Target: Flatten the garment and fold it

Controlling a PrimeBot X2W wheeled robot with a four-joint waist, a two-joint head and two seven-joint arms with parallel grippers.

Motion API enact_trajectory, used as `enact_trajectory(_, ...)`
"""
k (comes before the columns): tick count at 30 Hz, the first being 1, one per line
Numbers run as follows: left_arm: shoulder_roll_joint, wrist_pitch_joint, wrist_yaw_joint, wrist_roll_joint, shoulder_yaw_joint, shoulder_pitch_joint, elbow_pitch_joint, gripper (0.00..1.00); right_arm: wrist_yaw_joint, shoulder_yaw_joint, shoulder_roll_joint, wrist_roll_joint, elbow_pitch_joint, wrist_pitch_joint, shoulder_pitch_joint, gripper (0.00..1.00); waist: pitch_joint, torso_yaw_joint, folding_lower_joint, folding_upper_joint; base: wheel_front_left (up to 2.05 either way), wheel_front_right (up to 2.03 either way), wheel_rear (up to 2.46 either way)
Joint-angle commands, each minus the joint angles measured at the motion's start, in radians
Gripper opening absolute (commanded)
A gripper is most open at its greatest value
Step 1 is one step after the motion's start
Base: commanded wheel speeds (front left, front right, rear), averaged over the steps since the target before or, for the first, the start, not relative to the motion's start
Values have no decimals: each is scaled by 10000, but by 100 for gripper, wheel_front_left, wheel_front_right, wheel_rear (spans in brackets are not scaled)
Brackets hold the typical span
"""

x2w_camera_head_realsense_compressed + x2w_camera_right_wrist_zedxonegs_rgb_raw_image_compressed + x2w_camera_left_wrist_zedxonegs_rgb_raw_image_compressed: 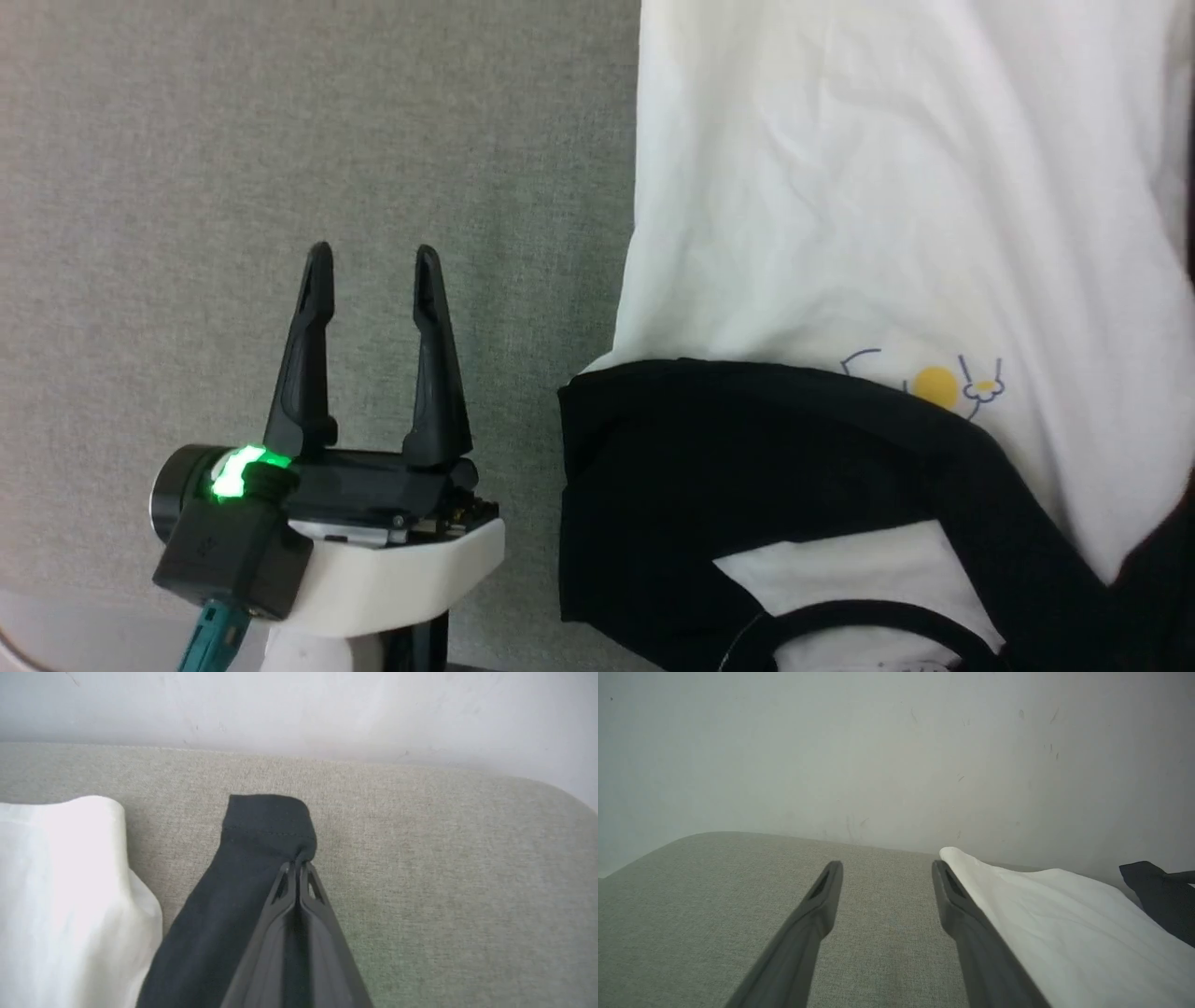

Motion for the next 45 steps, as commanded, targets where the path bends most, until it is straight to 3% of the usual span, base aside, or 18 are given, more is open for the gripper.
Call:
enact_trajectory(1,-28,-49,-106,14,72,15,72,100,-11,-76,8,20,14,-198,90,0,-697,-250,0,-1,0,0,0)
enact_trajectory(10,266,-43,-173,-342,593,853,321,100,-11,-1136,-397,403,-150,-987,887,0,-2786,-691,0,-1,0,0,0)
enact_trajectory(16,526,110,-152,-630,942,1530,193,100,-11,-2333,-1145,383,-86,-1072,2225,0,-3871,-1095,0,-1,0,0,0)
enact_trajectory(22,710,298,-136,-802,1118,2029,-5,100,-11,-3909,-1692,-63,6,-1131,3860,0,-4522,-1475,0,-1,0,0,0)
enact_trajectory(31,881,494,-109,-960,1243,2494,-118,100,-11,-5901,-1892,-912,-104,-1164,5840,0,-5175,-1776,0,-1,0,0,0)
enact_trajectory(39,947,582,-118,-1062,1239,2702,-157,100,-11,-5866,-1365,-887,-613,-1143,6370,0,-5404,-1782,0,-1,0,0,0)
enact_trajectory(45,990,656,-146,-1087,1163,2638,-223,100,-11,-4543,-967,-332,-1549,-1218,6386,0,-5369,-1634,0,-1,0,0,0)
